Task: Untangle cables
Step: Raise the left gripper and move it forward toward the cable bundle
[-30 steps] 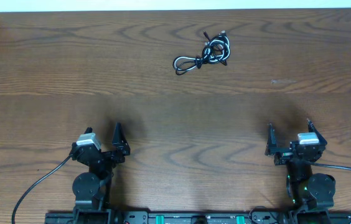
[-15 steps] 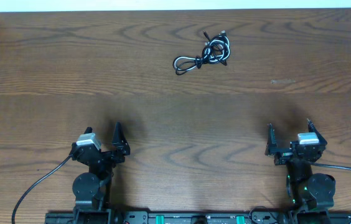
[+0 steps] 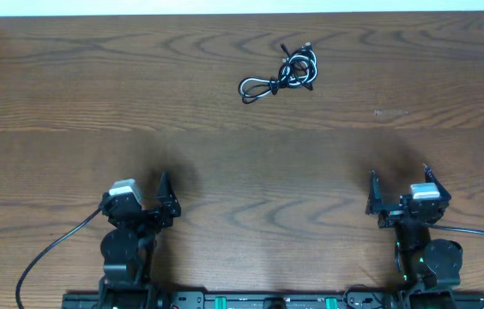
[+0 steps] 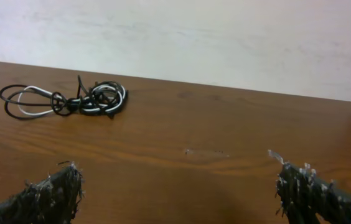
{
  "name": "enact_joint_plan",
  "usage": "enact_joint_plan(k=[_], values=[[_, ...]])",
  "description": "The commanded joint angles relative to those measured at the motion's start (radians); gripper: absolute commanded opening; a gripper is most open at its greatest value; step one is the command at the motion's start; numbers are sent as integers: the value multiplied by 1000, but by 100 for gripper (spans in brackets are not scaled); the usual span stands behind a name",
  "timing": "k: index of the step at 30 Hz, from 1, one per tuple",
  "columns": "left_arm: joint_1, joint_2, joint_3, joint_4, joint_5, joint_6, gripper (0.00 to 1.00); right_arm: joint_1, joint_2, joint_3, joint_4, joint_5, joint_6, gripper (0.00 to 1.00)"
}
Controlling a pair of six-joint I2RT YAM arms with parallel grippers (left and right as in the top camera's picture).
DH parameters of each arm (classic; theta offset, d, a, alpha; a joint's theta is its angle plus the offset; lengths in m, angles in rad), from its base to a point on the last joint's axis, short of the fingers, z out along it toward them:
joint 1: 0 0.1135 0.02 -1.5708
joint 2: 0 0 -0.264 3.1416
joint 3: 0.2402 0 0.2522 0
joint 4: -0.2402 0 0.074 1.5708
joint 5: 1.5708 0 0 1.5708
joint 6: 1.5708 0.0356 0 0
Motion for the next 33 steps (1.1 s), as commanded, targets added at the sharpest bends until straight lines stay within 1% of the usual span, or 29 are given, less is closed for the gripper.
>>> enact_joint_plan(k=[1, 4, 6, 12, 20, 26, 31, 33], values=[[-5, 128, 89, 2, -4, 14, 87, -3, -5, -2, -3, 1, -13, 99], [-5, 245, 138, 2, -4, 14, 87, -3, -5, -2, -3, 1, -13, 99], [-5, 364, 190, 0, -3, 14, 87, -3, -5, -2, -3, 1, -13, 99], [-5, 570, 283, -14, 48, 14, 87, -3, -5, -2, -3, 1, -13, 99], [-5, 729, 401, -118, 48, 14, 87, -3, -5, -2, -3, 1, -13, 99], [-5, 805, 468, -203, 48, 14, 87, -3, -5, -2, -3, 1, -13, 99], [-5, 868, 509, -230, 50, 14, 88, -3, -5, -2, -3, 1, -13, 99], [-5, 885, 519, -233, 73, 35, 87, -3, -5, -2, -3, 1, -13, 99]])
